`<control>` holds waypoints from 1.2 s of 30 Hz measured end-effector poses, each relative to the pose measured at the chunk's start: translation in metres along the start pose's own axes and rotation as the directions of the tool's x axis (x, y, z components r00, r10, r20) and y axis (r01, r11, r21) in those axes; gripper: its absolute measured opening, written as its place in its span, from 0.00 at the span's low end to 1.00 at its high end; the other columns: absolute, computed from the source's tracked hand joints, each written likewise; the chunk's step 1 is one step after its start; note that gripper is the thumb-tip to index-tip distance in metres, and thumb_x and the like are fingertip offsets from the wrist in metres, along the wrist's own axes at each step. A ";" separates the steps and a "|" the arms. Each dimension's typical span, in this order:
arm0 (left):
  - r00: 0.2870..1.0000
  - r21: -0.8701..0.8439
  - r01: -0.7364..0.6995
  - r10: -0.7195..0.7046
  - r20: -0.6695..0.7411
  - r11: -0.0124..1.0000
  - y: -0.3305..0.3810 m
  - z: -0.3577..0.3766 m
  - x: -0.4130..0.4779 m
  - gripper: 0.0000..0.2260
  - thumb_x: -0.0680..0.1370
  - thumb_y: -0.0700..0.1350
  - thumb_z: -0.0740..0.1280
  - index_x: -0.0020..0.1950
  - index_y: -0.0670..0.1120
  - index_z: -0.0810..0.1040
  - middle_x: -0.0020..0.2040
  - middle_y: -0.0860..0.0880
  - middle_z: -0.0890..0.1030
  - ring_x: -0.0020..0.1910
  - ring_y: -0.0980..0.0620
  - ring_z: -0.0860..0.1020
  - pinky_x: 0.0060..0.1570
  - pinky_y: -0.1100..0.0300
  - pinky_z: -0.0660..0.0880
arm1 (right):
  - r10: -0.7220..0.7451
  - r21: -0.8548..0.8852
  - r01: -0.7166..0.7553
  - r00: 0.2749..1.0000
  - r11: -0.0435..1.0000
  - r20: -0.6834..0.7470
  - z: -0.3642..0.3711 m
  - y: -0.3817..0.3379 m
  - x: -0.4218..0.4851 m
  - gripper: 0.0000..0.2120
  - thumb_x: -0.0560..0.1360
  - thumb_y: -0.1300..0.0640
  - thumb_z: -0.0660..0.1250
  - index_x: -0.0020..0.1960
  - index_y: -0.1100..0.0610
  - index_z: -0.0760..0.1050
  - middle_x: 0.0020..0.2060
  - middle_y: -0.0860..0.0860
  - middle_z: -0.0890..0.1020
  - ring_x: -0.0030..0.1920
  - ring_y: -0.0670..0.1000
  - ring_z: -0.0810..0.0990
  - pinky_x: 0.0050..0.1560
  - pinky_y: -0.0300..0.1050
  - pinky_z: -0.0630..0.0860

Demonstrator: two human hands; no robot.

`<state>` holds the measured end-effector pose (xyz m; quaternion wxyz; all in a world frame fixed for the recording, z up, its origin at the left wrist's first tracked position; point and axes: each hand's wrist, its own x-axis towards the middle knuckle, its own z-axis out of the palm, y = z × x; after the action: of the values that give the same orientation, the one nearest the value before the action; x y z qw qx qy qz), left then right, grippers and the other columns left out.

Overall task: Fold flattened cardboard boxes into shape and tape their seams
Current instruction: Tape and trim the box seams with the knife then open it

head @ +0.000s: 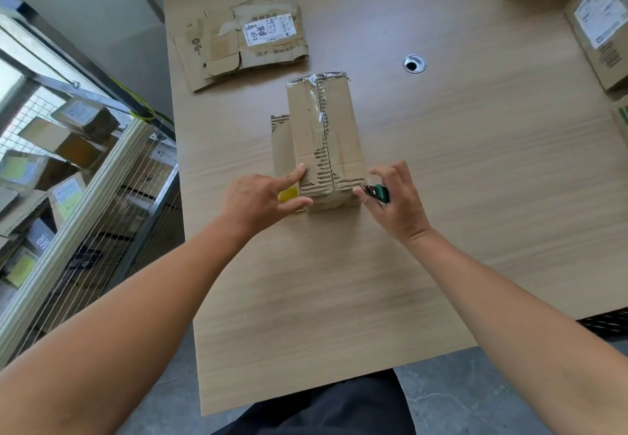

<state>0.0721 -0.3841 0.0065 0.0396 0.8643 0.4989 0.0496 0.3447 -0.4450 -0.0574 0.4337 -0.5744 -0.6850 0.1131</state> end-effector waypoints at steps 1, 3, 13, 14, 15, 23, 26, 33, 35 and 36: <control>1.000 0.002 -0.002 0.002 -0.022 1.000 0.000 0.001 0.000 0.32 0.70 0.74 0.59 0.71 0.63 0.73 0.27 0.46 0.76 0.30 0.44 0.77 0.31 0.59 0.63 | -0.045 -0.009 0.045 0.998 0.999 0.033 -0.002 0.003 0.004 0.26 0.69 0.65 0.79 0.62 0.58 0.71 0.51 0.53 0.70 0.46 0.49 0.73 0.50 0.36 0.75; 0.999 0.014 -0.008 0.009 -0.054 1.000 0.000 0.003 -0.001 0.32 0.70 0.74 0.62 0.71 0.63 0.74 0.27 0.47 0.76 0.29 0.44 0.77 0.30 0.59 0.64 | -0.180 -0.031 0.183 0.980 0.983 0.085 -0.007 0.007 0.011 0.22 0.71 0.66 0.78 0.62 0.60 0.74 0.51 0.55 0.72 0.44 0.54 0.76 0.47 0.45 0.79; 0.979 -0.082 -0.035 0.018 -0.201 0.996 0.010 0.015 -0.008 0.26 0.73 0.65 0.66 0.65 0.52 0.81 0.25 0.48 0.77 0.22 0.45 0.74 0.25 0.60 0.66 | -0.360 -0.115 0.375 0.923 0.920 0.133 -0.002 0.018 0.020 0.09 0.76 0.63 0.75 0.53 0.63 0.79 0.48 0.59 0.79 0.46 0.59 0.78 0.51 0.50 0.78; 0.980 -0.088 -0.038 0.020 -0.200 0.995 0.011 0.014 -0.008 0.26 0.73 0.63 0.69 0.65 0.51 0.82 0.25 0.48 0.77 0.22 0.44 0.74 0.25 0.60 0.65 | -0.313 -0.105 0.328 0.940 0.939 0.140 -0.005 0.017 0.017 0.12 0.75 0.62 0.76 0.55 0.63 0.77 0.50 0.59 0.78 0.48 0.59 0.77 0.54 0.49 0.77; 0.980 -0.093 -0.039 0.020 -0.197 0.995 0.012 0.013 -0.008 0.25 0.72 0.62 0.73 0.65 0.51 0.82 0.25 0.47 0.77 0.22 0.44 0.74 0.26 0.60 0.64 | -0.260 -0.088 0.274 0.955 0.958 0.141 -0.008 0.016 0.016 0.14 0.74 0.62 0.77 0.55 0.62 0.76 0.51 0.58 0.77 0.49 0.59 0.77 0.55 0.48 0.76; 0.975 -0.140 -0.002 -0.029 -0.219 0.990 0.009 0.019 -0.006 0.27 0.72 0.65 0.67 0.65 0.52 0.82 0.24 0.46 0.76 0.22 0.44 0.74 0.29 0.62 0.63 | -0.172 -0.024 0.176 0.980 0.984 0.104 -0.011 0.002 0.021 0.09 0.78 0.57 0.74 0.50 0.59 0.75 0.46 0.57 0.75 0.45 0.55 0.75 0.48 0.45 0.77; 0.988 -0.123 0.033 -0.052 -0.149 0.992 0.009 0.015 -0.006 0.28 0.71 0.62 0.75 0.68 0.54 0.79 0.29 0.42 0.80 0.27 0.40 0.79 0.29 0.57 0.70 | -0.274 -0.122 0.293 0.950 0.948 0.151 -0.004 -0.020 0.026 0.11 0.74 0.62 0.76 0.55 0.60 0.80 0.49 0.54 0.76 0.48 0.56 0.77 0.50 0.46 0.77; 0.999 -0.139 0.041 -0.043 -0.010 0.989 -0.001 0.020 -0.006 0.29 0.77 0.64 0.62 0.78 0.61 0.64 0.37 0.42 0.82 0.37 0.38 0.81 0.34 0.54 0.68 | -0.291 -0.275 0.355 0.924 0.894 0.249 0.013 -0.037 0.031 0.06 0.74 0.65 0.70 0.50 0.60 0.82 0.47 0.54 0.83 0.44 0.59 0.77 0.42 0.51 0.77; 0.992 -0.226 0.049 -0.021 0.122 0.973 -0.006 0.014 -0.008 0.27 0.81 0.63 0.57 0.80 0.64 0.55 0.40 0.43 0.82 0.42 0.38 0.80 0.37 0.54 0.68 | -0.253 -0.265 0.329 0.926 0.907 0.281 0.009 -0.041 0.033 0.04 0.74 0.63 0.70 0.49 0.60 0.82 0.47 0.54 0.82 0.44 0.59 0.76 0.40 0.51 0.76; 0.981 -0.286 0.063 -0.006 0.196 0.956 -0.009 0.009 -0.008 0.26 0.82 0.63 0.55 0.80 0.66 0.52 0.41 0.44 0.82 0.44 0.38 0.80 0.39 0.53 0.68 | -0.237 -0.256 0.315 0.926 0.914 0.293 0.007 -0.042 0.035 0.03 0.75 0.62 0.70 0.48 0.60 0.82 0.47 0.54 0.82 0.44 0.60 0.77 0.39 0.51 0.77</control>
<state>0.0618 -0.3865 -0.0039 0.2151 0.8409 0.4951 0.0376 0.3119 -0.4253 -0.0181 0.2613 -0.5105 -0.8190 0.0186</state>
